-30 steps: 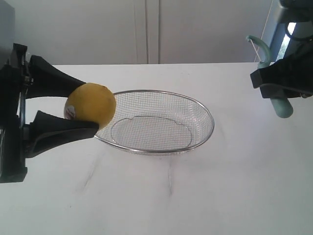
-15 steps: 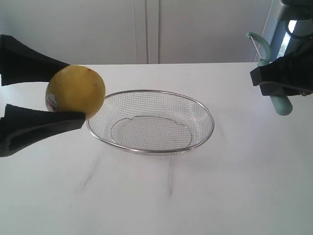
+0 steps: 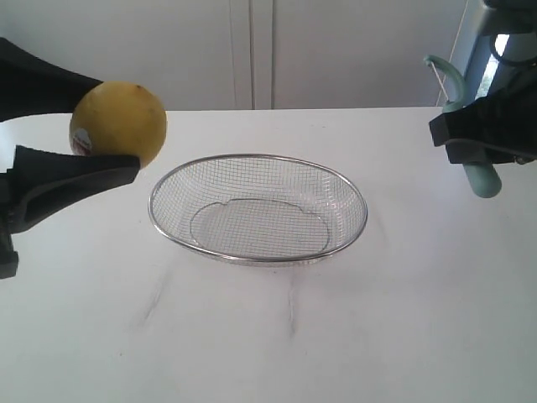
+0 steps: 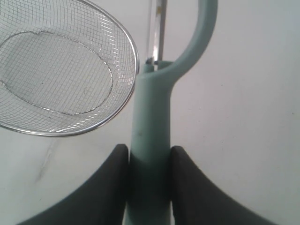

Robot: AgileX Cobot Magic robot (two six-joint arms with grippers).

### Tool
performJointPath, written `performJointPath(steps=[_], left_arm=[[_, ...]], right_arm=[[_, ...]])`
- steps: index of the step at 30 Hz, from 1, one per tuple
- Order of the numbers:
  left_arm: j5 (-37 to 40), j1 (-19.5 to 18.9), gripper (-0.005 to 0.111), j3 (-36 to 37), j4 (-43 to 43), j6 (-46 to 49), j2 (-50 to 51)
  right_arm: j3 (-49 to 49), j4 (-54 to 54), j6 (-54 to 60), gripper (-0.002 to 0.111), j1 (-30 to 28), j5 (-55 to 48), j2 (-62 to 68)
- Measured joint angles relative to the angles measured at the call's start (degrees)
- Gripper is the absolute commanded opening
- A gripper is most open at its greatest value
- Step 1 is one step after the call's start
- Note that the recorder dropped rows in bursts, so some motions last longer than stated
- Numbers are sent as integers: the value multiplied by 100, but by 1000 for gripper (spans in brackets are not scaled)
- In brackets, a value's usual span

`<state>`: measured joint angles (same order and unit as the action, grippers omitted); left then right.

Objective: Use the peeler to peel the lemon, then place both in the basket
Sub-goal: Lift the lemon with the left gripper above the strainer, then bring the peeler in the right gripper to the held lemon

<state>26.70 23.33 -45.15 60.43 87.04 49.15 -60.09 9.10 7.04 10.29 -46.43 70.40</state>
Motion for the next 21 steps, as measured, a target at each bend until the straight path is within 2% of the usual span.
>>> performJointPath(steps=[7,11,15,18,21], left_arm=[[-339,0,0,0,4,39,80],[-727,0,0,0,13,110,469],[-758,0,0,0,330,178,946],[-748,0,0,0,833,488,1154],[-680,0,0,7,1130,899,1240]], right_arm=[[0,0,-11,0,0,21,0],[0,0,-51,0,0,244,0],[4,65,-283,0,0,329,50],[88,358,-85,0,0,298,166],[248,1286,711,0,0,104,420]])
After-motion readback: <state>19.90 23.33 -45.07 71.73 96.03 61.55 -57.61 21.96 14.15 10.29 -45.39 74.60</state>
